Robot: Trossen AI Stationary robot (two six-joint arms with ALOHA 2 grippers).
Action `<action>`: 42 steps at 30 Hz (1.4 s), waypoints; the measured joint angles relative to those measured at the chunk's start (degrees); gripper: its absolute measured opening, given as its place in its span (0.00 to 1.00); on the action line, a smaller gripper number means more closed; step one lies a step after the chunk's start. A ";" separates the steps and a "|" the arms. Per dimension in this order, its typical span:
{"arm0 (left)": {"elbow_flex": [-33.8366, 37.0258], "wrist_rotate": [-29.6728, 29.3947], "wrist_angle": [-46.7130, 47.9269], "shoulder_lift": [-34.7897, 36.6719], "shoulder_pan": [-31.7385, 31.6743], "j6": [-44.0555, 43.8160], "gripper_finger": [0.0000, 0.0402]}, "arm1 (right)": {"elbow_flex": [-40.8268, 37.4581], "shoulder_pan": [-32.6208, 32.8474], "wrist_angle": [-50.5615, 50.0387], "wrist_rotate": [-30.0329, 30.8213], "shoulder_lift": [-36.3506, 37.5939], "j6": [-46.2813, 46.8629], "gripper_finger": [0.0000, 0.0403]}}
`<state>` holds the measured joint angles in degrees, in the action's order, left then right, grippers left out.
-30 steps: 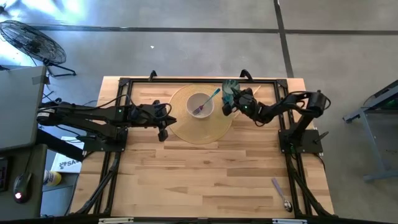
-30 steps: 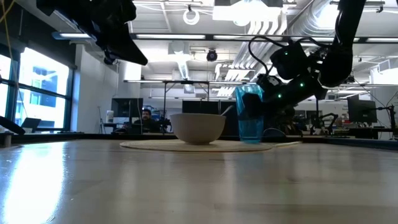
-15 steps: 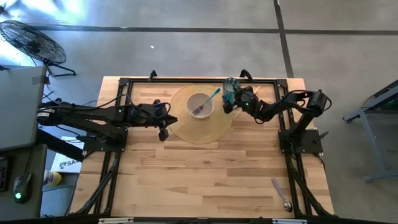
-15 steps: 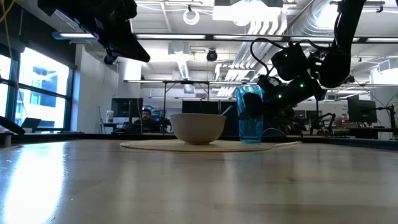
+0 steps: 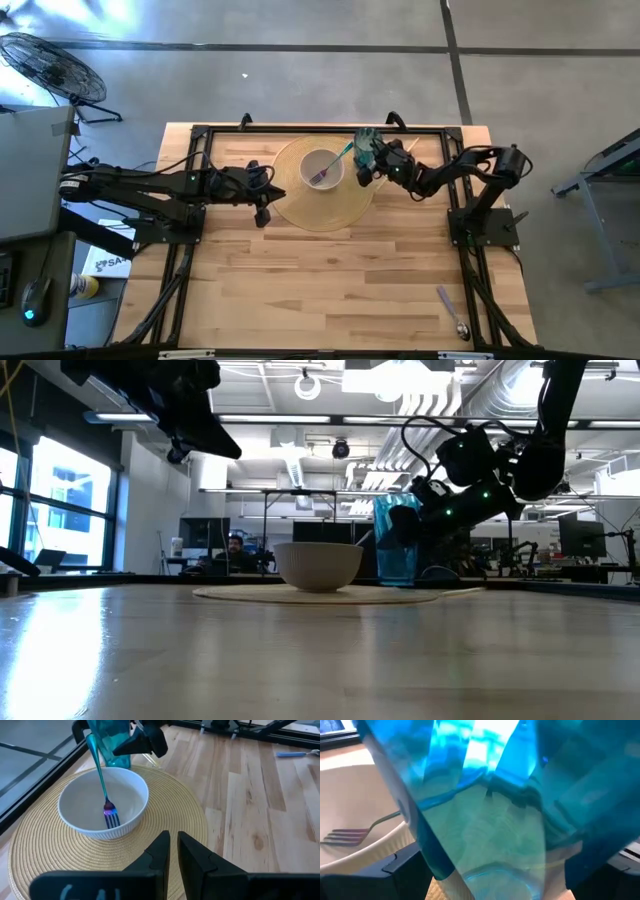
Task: Pick & Place Utensil
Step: Put the blue cup on the brown mat to the right of the white bowl
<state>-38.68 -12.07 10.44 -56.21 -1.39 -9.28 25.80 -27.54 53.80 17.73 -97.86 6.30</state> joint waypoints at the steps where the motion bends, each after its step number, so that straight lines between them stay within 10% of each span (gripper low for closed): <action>1: 0.00 0.14 0.00 0.00 0.00 0.00 0.08 | 0.00 0.01 0.04 -0.02 0.00 -0.22 0.89; 42: 0.00 0.71 -0.02 0.00 -0.01 0.04 0.08 | 0.00 -0.04 -1.36 -2.93 -0.02 -2.73 0.96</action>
<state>-38.68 -11.35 10.41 -56.21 -1.40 -9.23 25.80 -27.57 52.44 14.80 -97.89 3.57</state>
